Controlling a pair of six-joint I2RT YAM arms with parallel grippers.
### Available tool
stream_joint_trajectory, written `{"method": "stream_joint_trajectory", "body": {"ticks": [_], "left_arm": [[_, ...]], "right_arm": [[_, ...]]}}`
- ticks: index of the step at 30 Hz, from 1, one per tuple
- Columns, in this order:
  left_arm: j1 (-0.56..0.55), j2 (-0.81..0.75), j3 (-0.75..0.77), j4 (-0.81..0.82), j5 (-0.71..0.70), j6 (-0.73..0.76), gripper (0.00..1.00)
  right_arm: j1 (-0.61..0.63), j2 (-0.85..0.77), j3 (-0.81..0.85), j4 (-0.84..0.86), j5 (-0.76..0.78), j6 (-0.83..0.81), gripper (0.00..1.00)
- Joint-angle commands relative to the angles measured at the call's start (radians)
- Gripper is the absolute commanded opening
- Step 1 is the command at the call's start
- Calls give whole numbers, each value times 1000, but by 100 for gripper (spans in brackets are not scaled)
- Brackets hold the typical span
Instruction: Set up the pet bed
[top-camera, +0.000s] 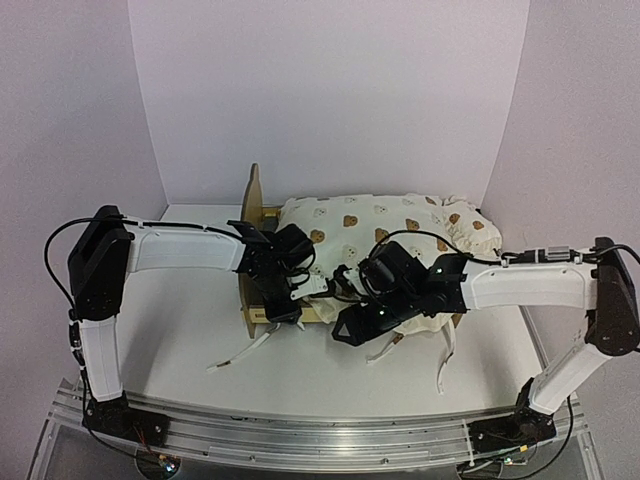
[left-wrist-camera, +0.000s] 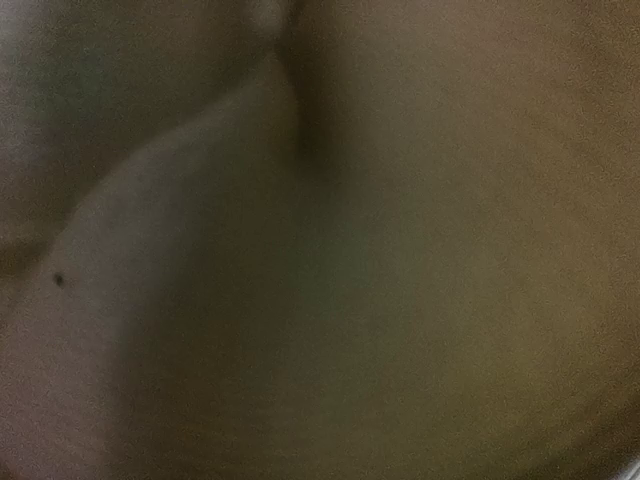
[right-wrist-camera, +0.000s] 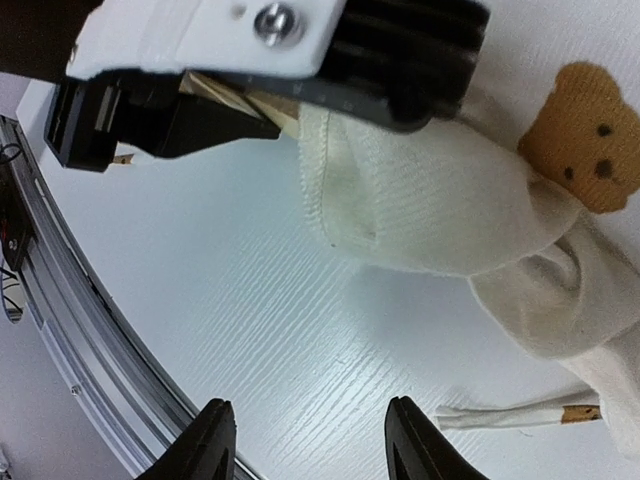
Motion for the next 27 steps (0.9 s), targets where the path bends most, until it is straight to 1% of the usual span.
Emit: {"method": "stream_joint_trajectory", "body": {"ticks": [1, 2, 3, 5, 6, 7, 9, 10, 12, 15, 18, 20, 24, 27], "left_arm": [[8, 29, 49, -76, 33, -43, 29], [8, 29, 66, -91, 52, -50, 22], [8, 28, 85, -109, 64, -56, 17], [8, 27, 118, -136, 86, -72, 2], [8, 28, 140, -152, 98, -83, 1], [8, 28, 163, -172, 112, -92, 0], [8, 29, 211, -207, 137, -111, 0], [8, 31, 232, -224, 150, -118, 0], [7, 34, 285, -265, 172, -127, 0], [7, 28, 338, -307, 190, -124, 0], [7, 15, 372, -325, 205, -118, 0], [7, 9, 391, -337, 215, -113, 0], [7, 9, 419, -338, 219, -106, 0], [7, 12, 431, -338, 222, -106, 0]], "right_arm": [[20, -36, -37, 104, -17, -21, 52], [29, -31, -50, 130, -19, -29, 52], [36, -28, -67, 161, -20, -38, 52], [53, -26, -121, 242, 12, -70, 51], [64, -26, -163, 312, 39, -84, 50], [76, -26, -208, 411, 74, -97, 49], [104, -7, -308, 665, 143, -133, 47], [116, 19, -332, 752, 177, -155, 47], [133, 78, -356, 899, 227, -200, 47], [139, 166, -369, 1061, 304, -256, 48], [139, 255, -380, 1286, 376, -327, 48], [138, 297, -352, 1353, 412, -363, 49], [137, 391, -269, 1381, 468, -410, 51], [135, 445, -236, 1409, 504, -425, 51]]}}
